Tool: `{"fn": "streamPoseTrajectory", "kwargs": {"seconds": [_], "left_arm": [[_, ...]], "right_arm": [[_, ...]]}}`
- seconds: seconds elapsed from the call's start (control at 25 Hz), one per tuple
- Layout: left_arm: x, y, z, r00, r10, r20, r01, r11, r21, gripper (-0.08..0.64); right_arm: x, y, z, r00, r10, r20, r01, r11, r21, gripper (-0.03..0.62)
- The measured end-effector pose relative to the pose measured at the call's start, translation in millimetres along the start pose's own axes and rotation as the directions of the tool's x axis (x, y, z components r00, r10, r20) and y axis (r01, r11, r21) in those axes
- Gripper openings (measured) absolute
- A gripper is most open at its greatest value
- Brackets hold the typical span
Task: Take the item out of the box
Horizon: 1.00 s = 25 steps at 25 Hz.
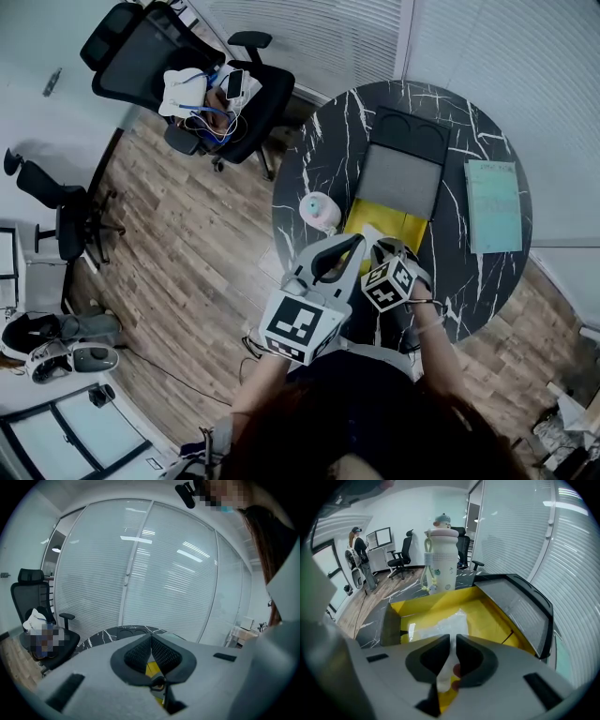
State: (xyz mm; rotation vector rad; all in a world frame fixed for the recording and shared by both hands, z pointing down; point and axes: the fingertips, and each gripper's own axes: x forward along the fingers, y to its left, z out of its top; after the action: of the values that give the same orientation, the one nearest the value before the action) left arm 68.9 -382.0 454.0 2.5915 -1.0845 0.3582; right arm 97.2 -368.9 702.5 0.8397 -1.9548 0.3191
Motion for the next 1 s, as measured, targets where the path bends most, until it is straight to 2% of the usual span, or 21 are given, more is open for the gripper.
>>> {"fn": "streamPoseTrajectory", "kwargs": {"seconds": [0.4, 1.0], "left_arm": [[-4.9, -1.9, 2.3, 1.0, -0.001, 0.008, 0.001, 1.0, 0.011, 0.026], [-20.8, -10.9, 7.8, 0.999, -0.01, 0.039, 0.009, 1.0, 0.028, 0.026]], "right_arm": [[-0.1, 3.1, 0.3, 1.0, 0.019, -0.021, -0.019, 1.0, 0.008, 0.026], [-16.2, 5.7, 1.0, 0.997, -0.079, 0.005, 0.079, 0.995, -0.055, 0.025]]}}
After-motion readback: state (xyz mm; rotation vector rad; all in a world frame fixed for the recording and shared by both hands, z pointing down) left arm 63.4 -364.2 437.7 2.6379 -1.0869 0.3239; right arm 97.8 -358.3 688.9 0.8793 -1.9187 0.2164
